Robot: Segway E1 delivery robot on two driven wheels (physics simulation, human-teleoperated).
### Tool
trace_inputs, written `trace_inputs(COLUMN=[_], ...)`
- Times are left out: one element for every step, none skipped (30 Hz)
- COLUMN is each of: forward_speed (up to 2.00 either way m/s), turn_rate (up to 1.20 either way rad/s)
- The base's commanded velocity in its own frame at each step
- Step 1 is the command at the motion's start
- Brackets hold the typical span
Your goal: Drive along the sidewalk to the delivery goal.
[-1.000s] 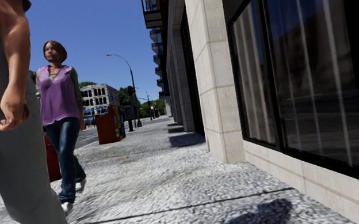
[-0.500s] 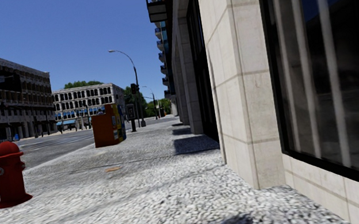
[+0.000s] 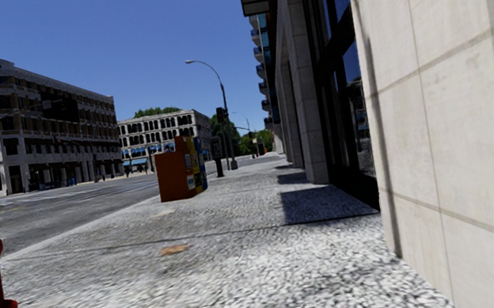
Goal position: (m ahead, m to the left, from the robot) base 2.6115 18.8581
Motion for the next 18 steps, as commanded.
trace_inputs(forward_speed=[2.0, 2.0, 2.0, 2.0, 2.0, 2.0, 2.0, 2.0, 2.0, 2.0, 2.0, 2.0, 2.0, 2.0, 2.0, 2.0, 2.0, 2.0], turn_rate=[0.0, 0.0, 0.0, 0.0, 0.0, 0.0, 0.0, 0.0, 0.0, 0.0, 0.0, 0.0, 0.0, 0.0, 0.0, -0.07, -0.23, -0.31])
